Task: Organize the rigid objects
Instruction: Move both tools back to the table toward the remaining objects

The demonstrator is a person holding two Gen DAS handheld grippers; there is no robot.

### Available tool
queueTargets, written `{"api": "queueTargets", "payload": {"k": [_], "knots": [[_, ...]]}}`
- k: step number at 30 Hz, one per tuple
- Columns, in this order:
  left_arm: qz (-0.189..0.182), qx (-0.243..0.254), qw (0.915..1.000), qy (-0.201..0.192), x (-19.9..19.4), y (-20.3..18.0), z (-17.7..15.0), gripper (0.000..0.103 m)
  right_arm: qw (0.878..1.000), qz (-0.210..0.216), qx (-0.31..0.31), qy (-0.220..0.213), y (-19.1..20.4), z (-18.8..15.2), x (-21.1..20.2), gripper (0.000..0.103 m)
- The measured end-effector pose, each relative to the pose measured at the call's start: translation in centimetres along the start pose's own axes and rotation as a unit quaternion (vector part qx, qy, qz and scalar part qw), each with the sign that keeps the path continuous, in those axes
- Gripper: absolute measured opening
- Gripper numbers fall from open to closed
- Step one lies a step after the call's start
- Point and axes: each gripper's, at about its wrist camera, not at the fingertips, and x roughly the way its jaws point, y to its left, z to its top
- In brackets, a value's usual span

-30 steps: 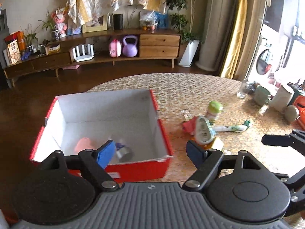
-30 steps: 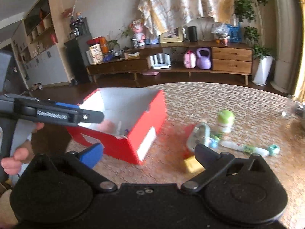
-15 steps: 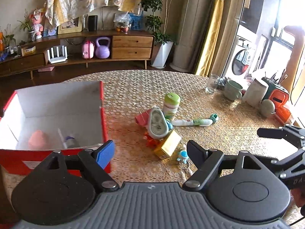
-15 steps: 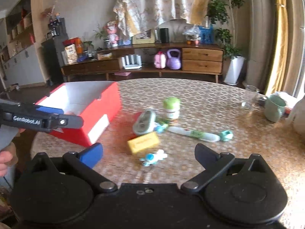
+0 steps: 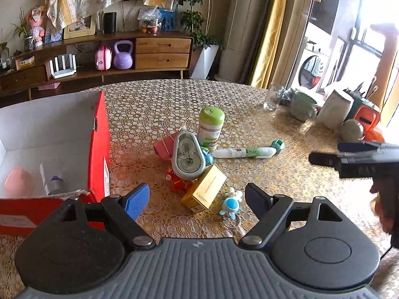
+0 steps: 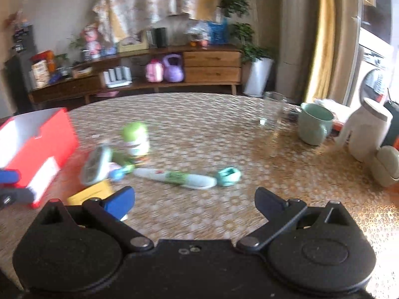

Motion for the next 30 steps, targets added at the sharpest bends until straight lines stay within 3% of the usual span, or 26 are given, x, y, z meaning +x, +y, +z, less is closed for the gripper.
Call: {"api": "queueTargets", "payload": {"k": [8, 12, 18, 30], "knots": [[-0.001, 0.021, 0.9997, 0.010, 3.9, -0.7, -0.6, 0.084, 0.998, -0.051, 0.029, 0.027, -2.2, 1.2, 6.3, 0.100], [0.028, 0.034, 0.9990, 0.006, 5.6, -1.1, -1.0, 0.084, 0.996, -0.076, 0.041, 0.034, -2.9, 1.5, 8.6, 0.099], [0.038, 0.057, 0.9976, 0.014, 7.6, -1.3, -1.4, 0.084, 0.990, -0.100, 0.080, 0.055, -4.0, 1.9, 11.4, 0.088], [0.048, 0.111, 0.9927, 0.000, 9.4, -2.4, -2.0, 0.084, 0.986, -0.103, 0.104, 0.086, -3.5, 1.6, 13.6, 0.057]]}}
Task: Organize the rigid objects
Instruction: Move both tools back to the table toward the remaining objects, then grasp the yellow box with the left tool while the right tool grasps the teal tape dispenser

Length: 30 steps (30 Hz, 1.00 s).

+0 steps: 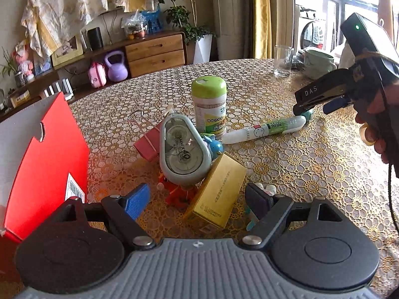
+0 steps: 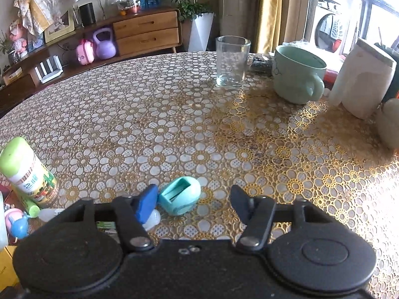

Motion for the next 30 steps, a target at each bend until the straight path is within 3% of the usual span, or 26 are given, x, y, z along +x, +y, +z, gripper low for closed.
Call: {"api": "queueTargets", "payload": {"k": [3, 7, 11, 21, 30], "knots": [[-0.003, 0.007, 1.0000, -0.002, 0.2, -0.3, -0.1, 0.078, 1.000, -0.002, -0.002, 0.006, 0.4, -0.1, 0.1, 0.047], [-0.005, 0.019, 0.9998, 0.004, 0.5, -0.8, -0.1, 0.061, 1.000, -0.004, -0.011, 0.008, 0.6, 0.2, 0.1, 0.037], [-0.008, 0.025, 0.9996, 0.010, 0.7, -1.1, -0.3, 0.048, 1.000, -0.005, -0.015, 0.005, 0.5, 0.3, -0.2, 0.036], [0.004, 0.056, 0.9983, 0.012, 0.7, -2.0, -0.1, 0.034, 1.000, 0.016, -0.022, -0.010, -0.8, -0.3, -2.9, 0.036], [-0.012, 0.018, 0.9994, 0.027, -0.1, -1.2, 0.2, 0.029, 0.996, 0.072, -0.051, -0.008, -0.7, -3.3, -8.2, 0.036]]}}
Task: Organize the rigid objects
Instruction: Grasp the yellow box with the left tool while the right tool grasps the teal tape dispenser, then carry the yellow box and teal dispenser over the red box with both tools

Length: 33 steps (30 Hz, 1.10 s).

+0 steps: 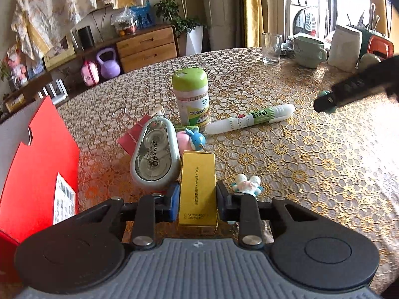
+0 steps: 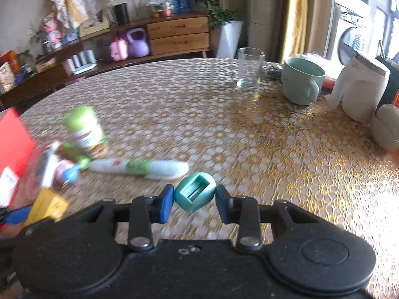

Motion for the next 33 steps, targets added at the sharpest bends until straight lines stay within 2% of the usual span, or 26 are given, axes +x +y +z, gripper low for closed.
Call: {"api": "queueTargets", "payload": {"k": [3, 17, 33], "knots": [[-0.011, -0.015, 0.9998, 0.003, -0.8, 0.2, -0.1, 0.028, 1.000, 0.016, -0.013, -0.005, 0.8, -0.8, -2.0, 0.036], [-0.015, -0.055, 0.9984, -0.006, -6.5, 1.7, -0.3, 0.029, 0.995, 0.066, -0.076, -0.023, 5.7, -2.2, -9.2, 0.036], [-0.001, -0.078, 0.9963, -0.037, -14.2, 7.5, 0.1, 0.029, 0.979, 0.128, -0.154, -0.046, 14.5, -1.2, -14.3, 0.036]]}}
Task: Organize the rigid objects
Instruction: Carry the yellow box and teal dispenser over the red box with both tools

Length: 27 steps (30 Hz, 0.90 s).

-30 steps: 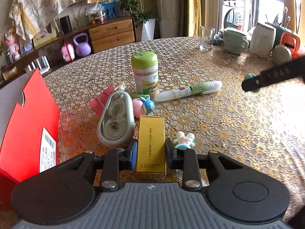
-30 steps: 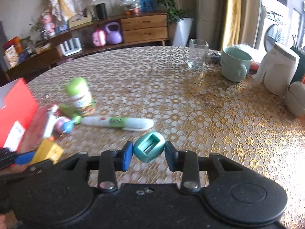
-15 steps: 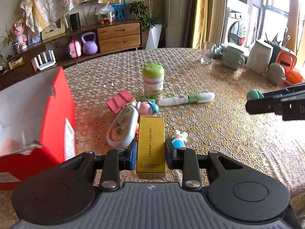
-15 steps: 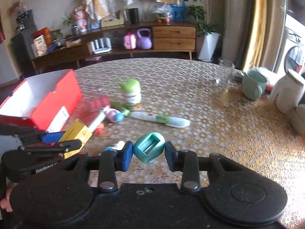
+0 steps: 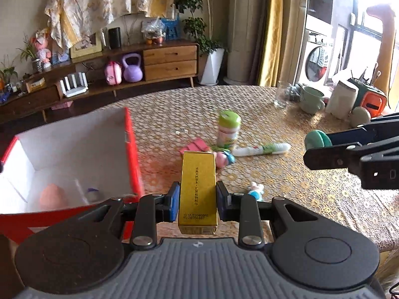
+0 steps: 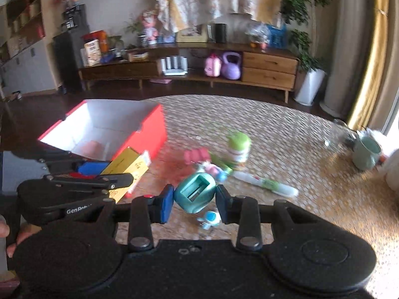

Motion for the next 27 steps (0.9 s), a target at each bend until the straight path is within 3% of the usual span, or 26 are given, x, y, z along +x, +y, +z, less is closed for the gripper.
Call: {"api": "queueTargets", "payload": {"k": [12, 27], "knots": [[0.025, -0.033, 0.9991, -0.006, -2.4, 6.5, 0.4, 0.029, 0.998, 0.037, -0.060, -0.004, 6.9, 3.1, 2.2, 0.035], [0.080, -0.060, 0.9949, 0.012, -2.3, 15.9, 1.5, 0.029, 0.992, 0.055, -0.116, 0.015, 11.4, 5.9, 7.6, 0.035]]}}
